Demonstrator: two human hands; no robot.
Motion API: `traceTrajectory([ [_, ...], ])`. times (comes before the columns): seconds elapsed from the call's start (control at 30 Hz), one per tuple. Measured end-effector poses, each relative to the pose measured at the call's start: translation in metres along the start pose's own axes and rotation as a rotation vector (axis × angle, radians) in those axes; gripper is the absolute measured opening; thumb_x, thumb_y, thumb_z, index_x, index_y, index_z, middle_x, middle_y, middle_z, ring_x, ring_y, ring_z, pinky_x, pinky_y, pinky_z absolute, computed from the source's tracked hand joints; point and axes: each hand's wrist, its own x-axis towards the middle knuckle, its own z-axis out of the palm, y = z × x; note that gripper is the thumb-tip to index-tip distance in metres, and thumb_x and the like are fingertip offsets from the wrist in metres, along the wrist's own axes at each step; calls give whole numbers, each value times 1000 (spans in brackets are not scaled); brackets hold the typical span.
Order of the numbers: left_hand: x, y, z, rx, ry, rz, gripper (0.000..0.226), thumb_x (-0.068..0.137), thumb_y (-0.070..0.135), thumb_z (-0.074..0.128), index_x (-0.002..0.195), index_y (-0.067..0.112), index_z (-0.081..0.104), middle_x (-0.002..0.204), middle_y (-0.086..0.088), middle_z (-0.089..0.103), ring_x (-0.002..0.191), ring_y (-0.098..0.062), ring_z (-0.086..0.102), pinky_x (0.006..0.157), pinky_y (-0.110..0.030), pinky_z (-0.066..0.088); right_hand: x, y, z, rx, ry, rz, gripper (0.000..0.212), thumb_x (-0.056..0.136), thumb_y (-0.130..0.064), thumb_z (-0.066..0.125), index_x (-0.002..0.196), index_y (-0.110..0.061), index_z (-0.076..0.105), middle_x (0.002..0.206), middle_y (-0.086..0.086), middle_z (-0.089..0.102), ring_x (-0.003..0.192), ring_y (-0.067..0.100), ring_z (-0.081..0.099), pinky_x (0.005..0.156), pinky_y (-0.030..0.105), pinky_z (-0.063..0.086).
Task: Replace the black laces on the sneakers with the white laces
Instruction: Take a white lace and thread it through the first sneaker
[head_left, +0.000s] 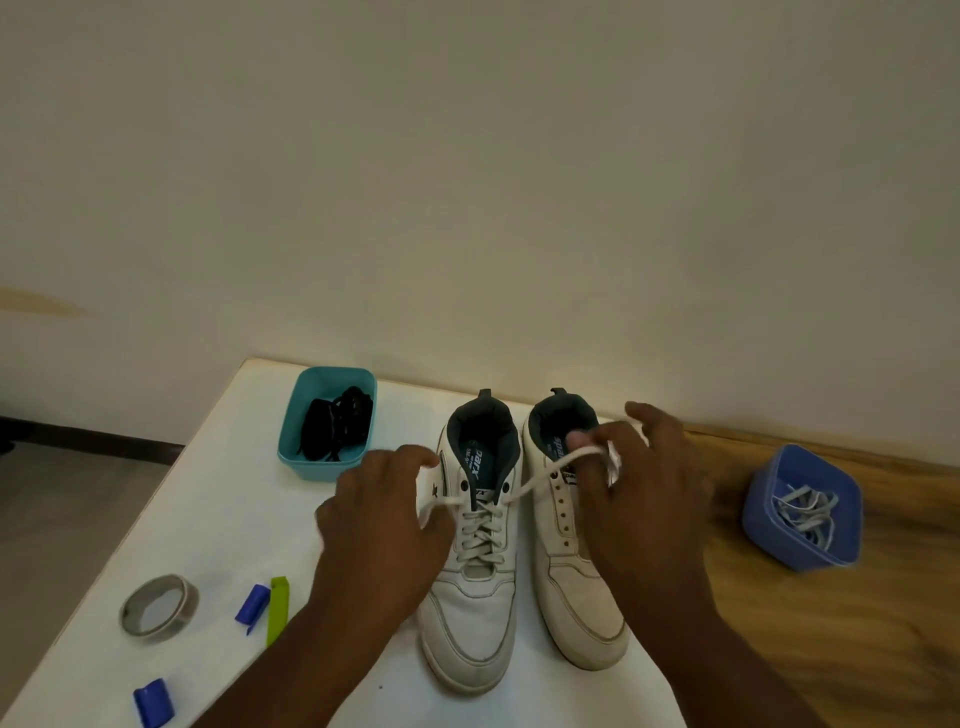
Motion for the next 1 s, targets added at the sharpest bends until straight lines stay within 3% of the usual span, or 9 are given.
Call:
traceTrajectory([
  [0.07, 1, 10, -5, -238, 75, 147, 29, 95, 47, 53, 122, 40, 57, 122, 19, 56, 117, -4, 51, 95, -32, 46, 4, -16, -11, 349, 142, 28, 40, 100, -57, 42, 110, -27, 67, 112, -2, 58, 103, 6, 53, 85, 14, 39],
  [0.17, -6, 30, -12, -562, -81, 292, 31, 101, 44, 42, 125, 37, 60, 118, 22, 64, 116, -2, 59, 92, -19, 49, 5, -33, -22, 706, 223, 25, 17, 101, -47, 51, 109, -35, 60, 89, -11, 59, 85, 5, 59, 73, 17, 47],
  [0.23, -12, 40, -14, -754, -239, 212, 40, 101, 51, 32, 122, 36, 64, 116, 18, 69, 113, -5, 63, 93, -21, 51, -2, -43, -26, 805, 187, -67, 8, 98, -32, 60, 106, -33, 62, 89, -11, 63, 84, 13, 64, 71, 29, 53],
  [0.33, -11, 46, -22, -912, -451, -80, 75, 94, 72, 11, 107, 32, 73, 104, -1, 76, 102, -19, 69, 93, -33, 55, -18, -55, -22, 727, 103, -381, 8, 93, -27, 68, 98, -23, 65, 98, -8, 63, 94, 8, 64, 78, 22, 52],
  [0.5, -14, 32, -35, -990, -746, -87, 68, 79, 77, 52, 106, 18, 70, 100, 4, 75, 93, -6, 70, 88, -26, 57, -36, -57, -15, 584, 4, -795, 41, 82, -51, 76, 105, -20, 62, 103, -5, 55, 88, 10, 59, 74, 23, 49],
  [0.6, -17, 27, -26, -569, -756, 146, 25, 87, 48, 60, 91, 25, 68, 86, 8, 67, 76, -7, 61, 82, -38, 58, -33, -52, -12, 551, 75, -640, 39, 80, -40, 85, 105, -21, 63, 97, -7, 55, 83, 4, 55, 73, 12, 45],
  [0.67, -14, 27, -17, -431, -782, 108, 26, 97, 37, 51, 80, 29, 70, 81, 0, 68, 74, -12, 60, 86, -45, 56, -24, -50, -15, 617, 141, -353, 37, 81, -52, 77, 104, -25, 64, 85, -13, 55, 73, 0, 53, 67, 10, 43],
  [0.83, -8, 21, -8, -542, -619, 116, 30, 93, 18, 63, 114, 39, 60, 64, 7, 51, 61, -5, 49, 63, -18, 45, -5, -39, -24, 770, 230, -69, 38, 85, -68, 64, 109, -39, 59, 80, -11, 59, 67, 16, 59, 58, 23, 51],
  [1.0, -12, 22, -9, -103, -498, 227, 19, 89, 29, 62, 103, 41, 68, 66, 20, 54, 68, 5, 54, 57, -7, 35, -12, -48, -21, 926, 202, -8, 15, 93, -40, 69, 107, -43, 64, 94, -7, 69, 82, 22, 71, 71, 42, 61],
])
